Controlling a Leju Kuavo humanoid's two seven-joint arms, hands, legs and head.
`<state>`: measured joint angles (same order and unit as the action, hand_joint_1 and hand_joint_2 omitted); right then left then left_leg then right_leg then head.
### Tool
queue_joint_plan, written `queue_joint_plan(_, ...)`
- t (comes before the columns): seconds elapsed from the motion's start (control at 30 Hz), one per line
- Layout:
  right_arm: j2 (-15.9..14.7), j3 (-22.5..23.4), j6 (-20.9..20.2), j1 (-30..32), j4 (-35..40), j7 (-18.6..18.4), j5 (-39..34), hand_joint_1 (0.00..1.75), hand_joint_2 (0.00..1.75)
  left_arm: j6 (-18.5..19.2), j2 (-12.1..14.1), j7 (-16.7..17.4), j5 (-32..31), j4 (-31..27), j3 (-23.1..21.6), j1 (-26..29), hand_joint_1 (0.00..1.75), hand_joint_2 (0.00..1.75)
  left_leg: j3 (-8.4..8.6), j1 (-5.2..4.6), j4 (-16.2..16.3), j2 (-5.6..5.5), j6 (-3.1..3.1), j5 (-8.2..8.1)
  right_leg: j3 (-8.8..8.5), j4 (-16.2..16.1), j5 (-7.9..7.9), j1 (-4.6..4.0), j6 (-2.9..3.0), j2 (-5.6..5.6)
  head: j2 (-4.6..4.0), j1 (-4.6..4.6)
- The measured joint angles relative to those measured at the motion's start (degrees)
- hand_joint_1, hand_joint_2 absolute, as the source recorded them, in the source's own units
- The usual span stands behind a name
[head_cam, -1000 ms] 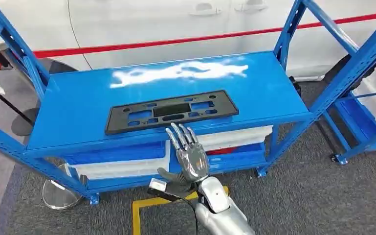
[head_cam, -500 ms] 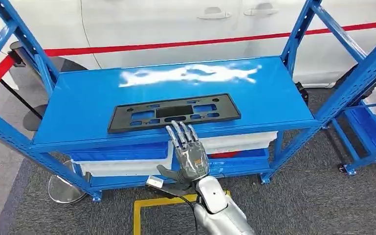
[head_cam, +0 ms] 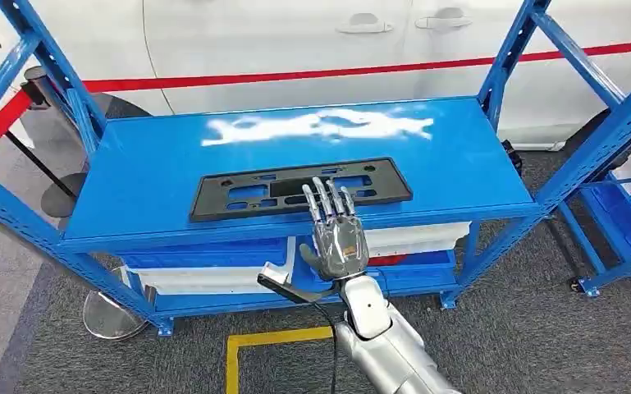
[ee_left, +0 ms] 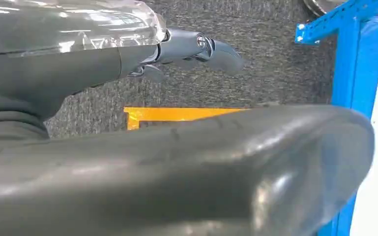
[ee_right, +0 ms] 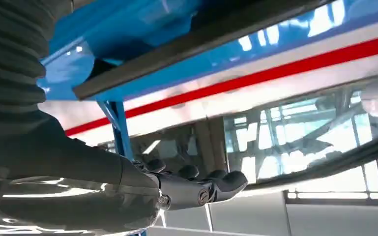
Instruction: Take the parts from the cabinet and place them on the table.
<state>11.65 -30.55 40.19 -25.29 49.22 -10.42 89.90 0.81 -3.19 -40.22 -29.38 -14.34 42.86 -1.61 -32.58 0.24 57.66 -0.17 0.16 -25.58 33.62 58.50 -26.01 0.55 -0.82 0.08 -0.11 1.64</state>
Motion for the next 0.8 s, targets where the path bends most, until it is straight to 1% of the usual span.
queue_joint_plan(0.03, -0.3, -0.4, 0.0, -0.4, -0.4, -0.4, 0.0, 0.0, 1.75, 0.0, 0.0, 0.0, -0.2, 0.0, 0.2, 0.0, 0.0, 0.0, -0.07, -0.01, -0.1, 0.01, -0.27, 0.07, 0.19, 0.2, 0.0, 0.09, 0.42, 0.07, 0.0, 0.04)
queue_joint_plan(0.1, -0.6, -0.6, 0.0, -0.6, -1.0, -0.8, 0.0, 0.0, 1.75, 0.2, 0.0, 0.0, -0.6, 0.0, 0.7, -0.1, 0.0, 0.0, 0.02, 0.23, -0.5, 0.02, -0.93, 0.19, 0.29, 0.2, 0.01, -0.28, 1.07, 0.13, 0.0, 0.02)
queue_joint_plan(0.13, -0.6, -0.7, 0.0, -0.8, -1.3, -0.8, 0.0, 0.0, 1.75, 0.2, 0.0, 0.0, -0.6, 0.0, 0.9, -0.1, 0.0, 0.0, 0.0, 0.29, -0.2, 0.02, -1.32, -0.09, 0.14, -0.3, 0.32, 0.07, 1.58, 0.08, 0.0, 0.02)
queue_joint_plan(0.17, -0.7, -1.0, 0.0, -1.1, -1.6, -0.9, 0.0, 0.0, 1.75, 0.3, 0.0, 0.0, -0.8, 0.0, 0.9, -0.1, 0.0, 0.0, -0.43, 0.41, 0.9, 0.05, -1.58, -1.12, 0.01, -0.4, 0.38, 0.19, 1.91, 0.04, 0.0, 0.04)
queue_joint_plan(0.2, -0.7, -1.3, 0.0, -1.4, -2.1, -1.0, 0.0, 0.0, 1.75, 0.5, 0.0, 0.0, -0.8, 0.0, 1.0, -0.1, 0.0, 0.0, -1.8, 0.42, 4.2, 0.04, -1.75, -3.23, 0.04, -0.4, 0.37, 0.2, 2.3, 0.01, 0.0, 0.11)
queue_joint_plan(0.27, -0.7, -1.9, 0.0, -1.5, -3.2, -1.4, 0.0, 0.0, 1.75, 0.8, 0.0, 0.0, -1.2, 0.0, 1.2, -0.1, 0.0, 0.0, -6.26, 0.51, 13.7, 0.05, -2.07, -7.64, 0.09, -0.3, 0.29, -0.02, 2.44, -0.04, 0.0, 0.07)
queue_joint_plan(0.3, -0.8, -2.1, 0.0, -1.4, -3.8, -1.5, 0.0, 0.0, 1.75, 0.8, 0.0, 0.0, -1.2, 0.0, 1.2, -0.1, 0.0, 0.0, -8.03, 0.51, 17.3, 0.05, -2.12, -8.67, 0.13, -0.3, 0.27, -0.1, 2.47, -0.05, 0.0, 0.09)
queue_joint_plan(0.33, -0.8, -2.3, 0.0, -1.4, -4.4, -1.7, 0.0, 0.0, 1.75, 0.9, 0.0, 0.0, -1.4, 0.0, 1.3, 0.0, 0.0, 0.0, -8.71, 0.51, 18.3, 0.05, -2.04, -8.27, 0.13, -0.2, 0.23, -0.19, 2.52, -0.03, 0.0, 0.09)
queue_joint_plan(0.37, -0.8, -2.5, 0.0, -1.4, -4.9, -1.8, 0.0, 0.0, 1.75, 0.9, 0.0, 0.0, -1.6, 0.0, 1.3, 0.0, 0.0, 0.0, -7.99, 0.5, 16.5, 0.05, -1.89, -6.62, 0.09, -0.1, 0.17, -0.23, 2.57, 0.03, 0.0, 0.09)
queue_joint_plan(0.4, -0.8, -2.8, 0.0, -1.4, -5.4, -1.8, 0.0, 0.0, 1.75, 1.0, 0.1, 0.0, -1.8, 0.0, 1.4, -0.1, 0.0, 0.0, -6.04, 0.48, 12.3, 0.05, -1.66, -3.98, 0.0, 0.0, 0.07, -0.25, 2.52, 0.13, 0.0, 0.09)
queue_joint_plan(0.43, -0.8, -3.0, 0.0, -1.5, -5.7, -1.8, 0.0, 0.0, 1.75, 1.0, 0.1, 0.0, -1.8, 0.0, 1.5, -0.1, 0.0, 0.0, -3.34, 0.44, 6.7, 0.05, -1.32, -1.12, -0.21, 0.0, -0.09, -0.29, 2.42, 0.24, 0.0, 0.09)
queue_joint_plan(0.47, -0.8, -3.2, 0.0, -1.5, -6.0, -1.8, 0.0, 0.0, 1.75, 1.0, 0.1, 0.0, -1.8, 0.0, 1.7, -0.1, 0.0, 0.0, -1.09, 0.37, 1.7, 0.05, -0.88, 0.6, -0.35, 0.1, -0.25, -0.3, 2.24, 0.25, 0.0, 0.07)
queue_joint_plan(0.5, -0.8, -3.3, 0.0, -1.6, -6.3, -1.8, 0.0, 0.0, 1.75, 1.0, 0.1, 0.0, -2.0, 0.0, 1.8, -0.2, 0.0, 0.0, -0.43, -0.07, 0.4, 0.02, -0.71, -0.33, -0.19, 0.3, -0.39, -0.74, 1.91, 0.27, 0.0, 0.07)
queue_joint_plan(0.57, -0.8, -3.5, 0.0, -1.6, -7.0, -1.8, 0.0, 0.0, 1.75, 1.0, 0.1, 0.0, -2.0, 0.0, 2.1, -0.4, 0.0, 0.0, -0.57, -0.15, 0.4, -0.08, -0.47, -0.22, -0.04, 0.1, -0.28, -0.52, 1.35, 0.28, 0.0, 0.02)
queue_joint_plan(0.6, -0.8, -3.7, 0.0, -1.6, -7.2, -1.8, 0.0, 0.0, 1.75, 1.0, 0.1, 0.0, -2.0, 0.0, 2.2, -0.3, 0.0, 0.0, -0.56, -0.24, 0.4, -0.12, -0.23, -0.19, -0.18, -0.1, -0.2, -0.41, 0.99, 0.25, 0.0, 0.02)
queue_joint_plan(0.63, -0.8, -3.7, 0.0, -1.7, -7.4, -1.8, 0.0, 0.0, 1.75, 1.0, 0.1, 0.0, -2.0, 0.0, 2.3, -0.3, 0.0, 0.0, -0.34, 0.15, -0.2, -0.16, 0.2, 0.09, -0.32, -0.1, -0.26, -0.62, 0.58, 0.28, 0.0, 0.04)
queue_joint_plan(0.67, -0.8, -3.7, 0.0, -1.7, -7.5, -1.8, 0.0, 0.0, 1.75, 1.0, 0.1, 0.0, -2.0, 0.0, 2.3, -0.3, 0.0, 0.0, 0.07, 0.43, -0.6, -0.01, 0.55, 0.37, -0.27, 0.7, -0.88, -0.38, 0.23, 0.25, 0.0, 0.02)
queue_joint_plan(0.7, -0.8, -3.7, 0.0, -1.8, -7.7, -1.8, 0.0, 0.0, 1.75, 1.0, 0.1, 0.0, -2.0, 0.0, 2.3, -0.4, 0.0, 0.0, 0.15, 0.41, -0.7, -0.03, 0.82, 0.35, 0.74, 2.8, -2.35, -0.42, -0.03, 0.21, 0.0, -0.15)
queue_joint_plan(0.73, -0.8, -3.8, 0.0, -1.8, -7.8, -1.8, 0.0, 0.0, 1.75, 1.0, 0.1, 0.0, -2.0, 0.0, 2.3, -0.4, 0.0, 0.0, 0.14, 0.39, -0.7, -0.01, 0.98, 0.31, 2.87, 7.0, -4.68, -0.28, -0.22, 0.2, 0.0, -0.15)
queue_joint_plan(0.77, -0.8, -3.8, 0.0, -1.7, -8.1, -1.8, 0.0, 0.0, 1.75, 1.0, 0.1, 0.0, -2.0, 0.0, 2.4, -0.4, 0.0, 0.0, 0.15, 0.35, -0.7, 0.0, 1.06, 0.25, 5.42, 12.0, -6.88, -0.17, -0.41, 0.19, 0.0, -0.15)
queue_joint_plan(0.8, -0.8, -3.8, 0.0, -1.5, -8.4, -1.8, 0.0, 0.0, 1.75, 1.0, 0.1, 0.0, -2.0, 0.0, 2.4, -0.4, 0.0, 0.0, 0.14, 0.34, -0.7, 0.0, 1.08, 0.21, 7.57, 15.9, -8.03, -0.16, -0.57, 0.19, 0.0, -0.18)
